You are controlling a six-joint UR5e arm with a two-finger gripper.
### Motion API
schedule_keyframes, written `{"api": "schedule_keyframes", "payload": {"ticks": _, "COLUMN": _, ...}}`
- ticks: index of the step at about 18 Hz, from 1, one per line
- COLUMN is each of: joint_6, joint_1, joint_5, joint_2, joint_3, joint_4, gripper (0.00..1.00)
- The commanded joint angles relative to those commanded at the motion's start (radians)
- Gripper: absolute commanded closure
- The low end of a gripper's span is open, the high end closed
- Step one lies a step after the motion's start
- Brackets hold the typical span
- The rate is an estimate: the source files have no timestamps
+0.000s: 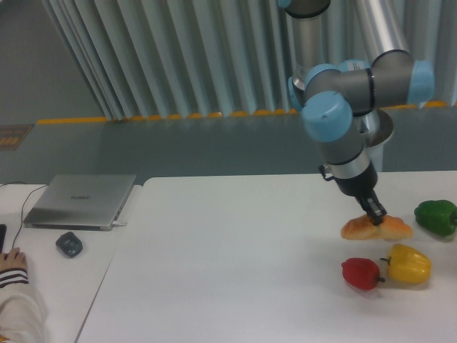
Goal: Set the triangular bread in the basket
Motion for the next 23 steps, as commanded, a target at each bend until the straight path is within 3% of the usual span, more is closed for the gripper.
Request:
{"api": "schedule_keyframes", "payload": {"ticks": 3, "joint_6": 0.037, "joint_1": 0.103, "joint_5": -0.058, "joint_2": -0.003, "joint_3": -0.003, "joint_4": 0.068, "gripper": 0.98}}
{"api": "schedule_keyframes", "payload": {"ticks": 6, "joint_6": 0.182, "joint_1": 0.180, "joint_5": -0.054, "joint_2": 0.000, "joint_3": -0.003, "joint_4": 0.071, "gripper": 0.98}}
{"api": "schedule_keyframes", "payload": {"ticks": 9, "joint_6": 0.377, "joint_1": 0.203, "joint_5": -0.051, "joint_2": 0.000, "joint_3": -0.006, "joint_4": 0.072, "gripper": 0.98}}
{"api": "schedule_keyframes", "payload": {"ticks": 13, "joint_6": 0.460, "joint_1": 0.250, "joint_5": -0.052, "joint_2": -0.003, "joint_3": -0.008, "joint_4": 0.101, "gripper": 0.98}}
{"api": "schedule_keyframes", "payload": {"ticks": 19, "joint_6": 0.392, "joint_1": 0.353, "joint_5": -0.057, "joint_2": -0.009, "joint_3": -0.032, "joint_4": 0.104, "gripper": 0.97}}
{"api": "schedule_keyframes", "payload": {"ticks": 23, "joint_6": 0.370, "joint_1": 0.370, "joint_5": -0.048, "joint_2": -0.021, "joint_3": -0.052, "joint_4": 0.104, "gripper": 0.96}}
